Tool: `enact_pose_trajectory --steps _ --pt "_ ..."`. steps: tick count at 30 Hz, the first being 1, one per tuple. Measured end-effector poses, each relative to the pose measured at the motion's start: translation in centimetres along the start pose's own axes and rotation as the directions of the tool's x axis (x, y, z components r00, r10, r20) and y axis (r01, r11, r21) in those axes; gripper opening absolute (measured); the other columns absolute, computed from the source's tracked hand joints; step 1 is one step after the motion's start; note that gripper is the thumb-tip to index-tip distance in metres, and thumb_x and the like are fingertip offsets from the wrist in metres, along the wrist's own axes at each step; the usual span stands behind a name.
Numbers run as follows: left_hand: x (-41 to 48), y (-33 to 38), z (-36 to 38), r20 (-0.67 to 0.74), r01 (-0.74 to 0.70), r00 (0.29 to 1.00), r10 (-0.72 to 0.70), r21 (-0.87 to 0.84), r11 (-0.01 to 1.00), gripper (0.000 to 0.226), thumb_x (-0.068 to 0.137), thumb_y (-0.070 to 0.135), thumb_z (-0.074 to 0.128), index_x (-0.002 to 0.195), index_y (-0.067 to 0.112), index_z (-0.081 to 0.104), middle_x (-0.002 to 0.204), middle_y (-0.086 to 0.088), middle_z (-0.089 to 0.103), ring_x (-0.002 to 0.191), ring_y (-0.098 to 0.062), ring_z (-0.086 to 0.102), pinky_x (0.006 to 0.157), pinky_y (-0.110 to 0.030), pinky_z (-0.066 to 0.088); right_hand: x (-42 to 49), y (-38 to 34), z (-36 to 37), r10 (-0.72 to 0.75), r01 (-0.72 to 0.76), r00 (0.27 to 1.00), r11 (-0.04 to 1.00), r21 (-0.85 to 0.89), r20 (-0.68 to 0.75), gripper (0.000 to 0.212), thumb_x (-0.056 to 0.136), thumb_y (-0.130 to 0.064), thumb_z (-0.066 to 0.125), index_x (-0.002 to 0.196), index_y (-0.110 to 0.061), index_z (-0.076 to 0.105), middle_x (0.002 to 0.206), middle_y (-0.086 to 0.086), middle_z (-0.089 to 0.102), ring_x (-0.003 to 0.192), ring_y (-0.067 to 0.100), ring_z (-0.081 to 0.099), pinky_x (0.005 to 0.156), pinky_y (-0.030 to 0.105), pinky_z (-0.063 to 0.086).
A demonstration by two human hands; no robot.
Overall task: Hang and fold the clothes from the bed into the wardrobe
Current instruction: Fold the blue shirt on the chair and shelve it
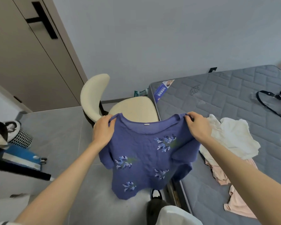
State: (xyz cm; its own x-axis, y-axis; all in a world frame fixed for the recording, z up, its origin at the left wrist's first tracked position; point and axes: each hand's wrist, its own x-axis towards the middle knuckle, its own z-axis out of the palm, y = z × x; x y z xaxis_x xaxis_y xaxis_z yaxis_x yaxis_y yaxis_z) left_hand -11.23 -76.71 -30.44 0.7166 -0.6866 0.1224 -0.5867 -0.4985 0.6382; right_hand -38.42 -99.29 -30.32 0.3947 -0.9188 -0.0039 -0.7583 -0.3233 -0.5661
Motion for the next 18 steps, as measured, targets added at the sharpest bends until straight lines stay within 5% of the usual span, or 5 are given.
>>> enact_pose_trajectory --steps 8,18 --pt "10.3 0.6 3.5 -0.005 0.122 0.993 -0.122 0.030 0.992 0.029 0.098 0.020 0.044 0.069 0.015 0.044 0.064 -0.001 0.049 0.061 -0.020 0.046 0.053 -0.030 0.030 11.7 -1.3 2.2 0.011 -0.009 0.997 1.000 -0.020 0.081 0.023 0.097 -0.039 0.044 0.108 -0.034 0.064 0.107 0.001 0.069 0.101 0.033 0.060 0.070 0.032 0.037" --pt "25.7 -1.7 7.4 0.031 0.101 0.994 -0.105 0.097 0.990 0.023 0.098 0.019 0.046 0.076 0.013 0.051 0.074 -0.005 0.055 0.070 -0.024 0.051 0.067 -0.038 0.041 26.0 -4.6 7.2 0.015 -0.007 0.997 0.994 -0.106 0.077 0.023 0.100 -0.041 0.042 0.107 -0.033 0.063 0.106 0.005 0.069 0.096 0.035 0.061 0.068 0.033 0.035"
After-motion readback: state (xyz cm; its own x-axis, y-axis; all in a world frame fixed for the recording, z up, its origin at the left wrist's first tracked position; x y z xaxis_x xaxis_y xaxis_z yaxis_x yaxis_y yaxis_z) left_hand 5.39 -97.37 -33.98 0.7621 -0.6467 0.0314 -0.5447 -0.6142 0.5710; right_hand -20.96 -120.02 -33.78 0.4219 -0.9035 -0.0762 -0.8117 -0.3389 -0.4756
